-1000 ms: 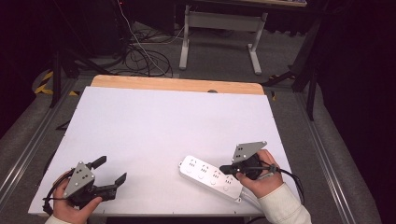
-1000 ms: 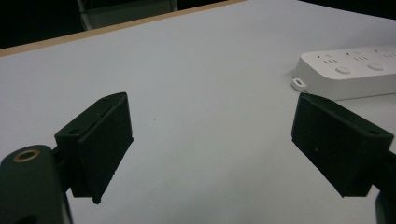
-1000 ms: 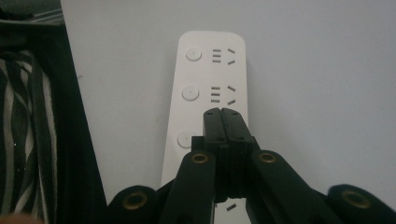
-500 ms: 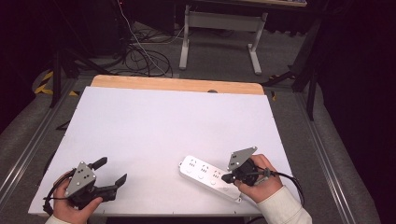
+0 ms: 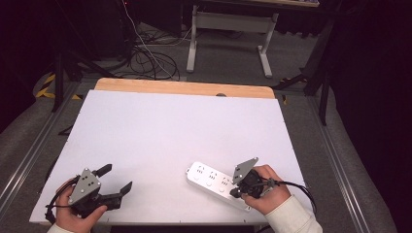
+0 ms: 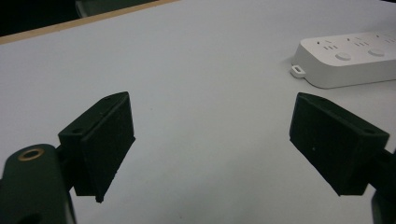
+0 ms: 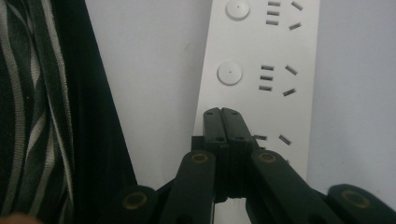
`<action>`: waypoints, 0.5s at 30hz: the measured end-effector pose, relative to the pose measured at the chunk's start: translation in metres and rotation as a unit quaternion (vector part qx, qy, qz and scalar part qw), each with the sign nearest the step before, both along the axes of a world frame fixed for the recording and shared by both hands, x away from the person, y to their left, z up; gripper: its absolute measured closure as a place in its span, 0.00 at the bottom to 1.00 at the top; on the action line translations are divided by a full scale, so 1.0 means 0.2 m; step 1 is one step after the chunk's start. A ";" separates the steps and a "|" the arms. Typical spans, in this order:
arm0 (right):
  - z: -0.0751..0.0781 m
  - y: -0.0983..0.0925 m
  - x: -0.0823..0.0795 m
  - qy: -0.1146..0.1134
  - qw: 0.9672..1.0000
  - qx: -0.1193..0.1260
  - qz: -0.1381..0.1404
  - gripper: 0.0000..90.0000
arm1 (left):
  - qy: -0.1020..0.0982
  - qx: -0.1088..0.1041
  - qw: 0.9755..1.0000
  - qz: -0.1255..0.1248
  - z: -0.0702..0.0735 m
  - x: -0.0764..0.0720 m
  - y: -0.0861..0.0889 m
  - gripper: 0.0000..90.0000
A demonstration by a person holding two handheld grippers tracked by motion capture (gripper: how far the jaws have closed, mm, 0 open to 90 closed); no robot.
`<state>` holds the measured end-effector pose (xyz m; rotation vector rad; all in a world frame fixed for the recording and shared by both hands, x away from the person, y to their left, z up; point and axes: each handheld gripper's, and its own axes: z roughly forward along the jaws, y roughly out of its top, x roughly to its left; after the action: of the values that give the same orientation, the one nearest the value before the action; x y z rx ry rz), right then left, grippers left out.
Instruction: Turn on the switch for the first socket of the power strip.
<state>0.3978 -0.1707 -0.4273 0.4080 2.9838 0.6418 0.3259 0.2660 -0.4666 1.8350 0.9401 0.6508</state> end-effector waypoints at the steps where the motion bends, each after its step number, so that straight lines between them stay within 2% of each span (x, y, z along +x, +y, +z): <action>1: 0.00 0.00 0.00 0.001 1.000 -0.002 0.002 1.00 | -0.001 0.002 1.000 0.000 0.00 0.00 0.00 0.16; 15: -0.02 0.01 0.00 0.000 1.000 -0.004 -0.001 1.00 | 0.002 0.000 1.000 0.000 0.00 0.00 0.00 0.16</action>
<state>0.3983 -0.1695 -0.4307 0.4110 2.9849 0.6281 0.3260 0.2652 -0.4671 1.8385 0.9423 0.6464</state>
